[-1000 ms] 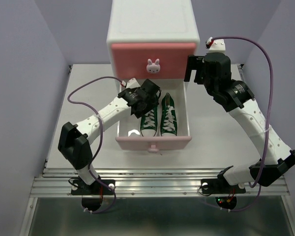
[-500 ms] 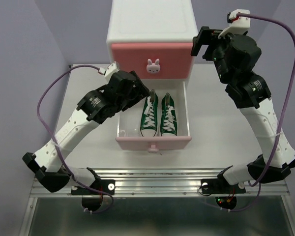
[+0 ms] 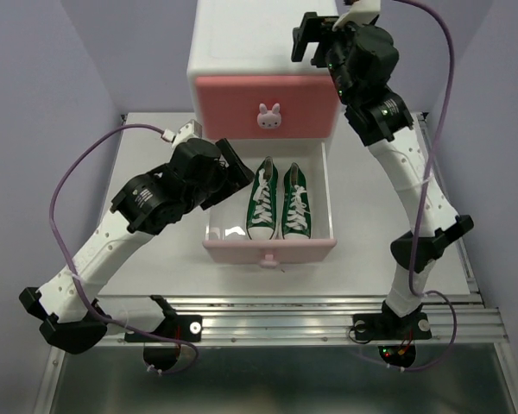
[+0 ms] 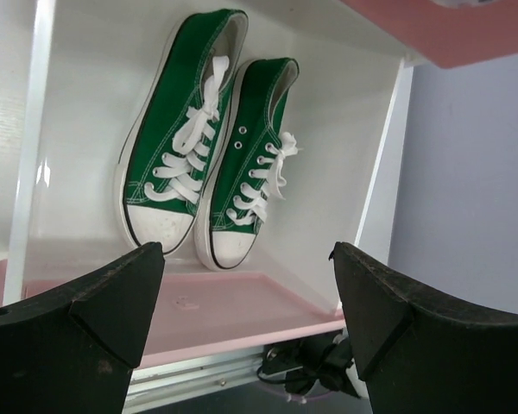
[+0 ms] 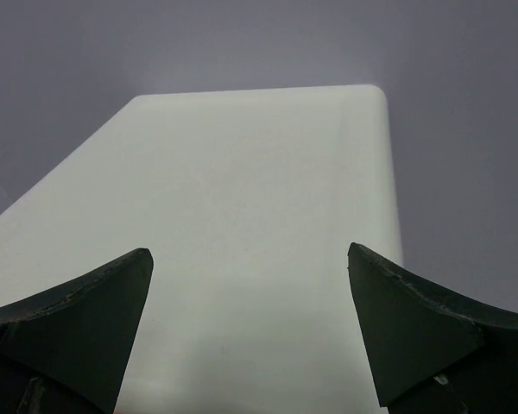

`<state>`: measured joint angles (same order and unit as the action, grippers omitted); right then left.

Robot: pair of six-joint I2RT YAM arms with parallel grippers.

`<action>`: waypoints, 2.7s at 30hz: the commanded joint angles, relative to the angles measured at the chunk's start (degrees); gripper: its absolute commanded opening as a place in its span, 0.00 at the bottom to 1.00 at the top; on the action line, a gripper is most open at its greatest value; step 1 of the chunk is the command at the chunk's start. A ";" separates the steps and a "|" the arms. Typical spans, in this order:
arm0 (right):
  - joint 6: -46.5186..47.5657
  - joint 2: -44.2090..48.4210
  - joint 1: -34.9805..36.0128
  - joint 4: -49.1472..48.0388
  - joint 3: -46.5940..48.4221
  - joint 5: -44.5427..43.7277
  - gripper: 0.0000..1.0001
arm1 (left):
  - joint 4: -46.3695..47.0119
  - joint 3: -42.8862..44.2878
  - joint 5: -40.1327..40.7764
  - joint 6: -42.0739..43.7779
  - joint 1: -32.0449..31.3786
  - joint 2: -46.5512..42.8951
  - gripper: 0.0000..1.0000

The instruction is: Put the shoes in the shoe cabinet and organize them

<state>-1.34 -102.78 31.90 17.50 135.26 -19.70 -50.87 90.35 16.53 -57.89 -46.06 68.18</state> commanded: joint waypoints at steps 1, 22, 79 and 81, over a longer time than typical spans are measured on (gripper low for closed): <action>-3.21 -3.47 -0.17 -3.35 3.26 3.71 1.00 | 2.26 0.00 -2.65 4.97 -1.74 -0.51 0.91; -4.46 3.02 -0.17 -1.76 -18.28 0.11 1.00 | -11.36 9.86 10.01 -3.90 -34.52 9.69 0.90; -0.59 9.88 -0.17 -0.01 -31.99 0.10 1.00 | -13.38 -21.62 38.30 -48.12 -35.68 21.45 0.75; -0.94 10.14 -0.17 0.26 -32.51 0.37 1.00 | -13.38 -21.18 39.18 -47.41 -33.84 22.52 0.74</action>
<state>1.10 -90.70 31.77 3.40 106.80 -18.44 -61.04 69.10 47.44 -104.07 -85.32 88.14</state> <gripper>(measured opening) 0.998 0.743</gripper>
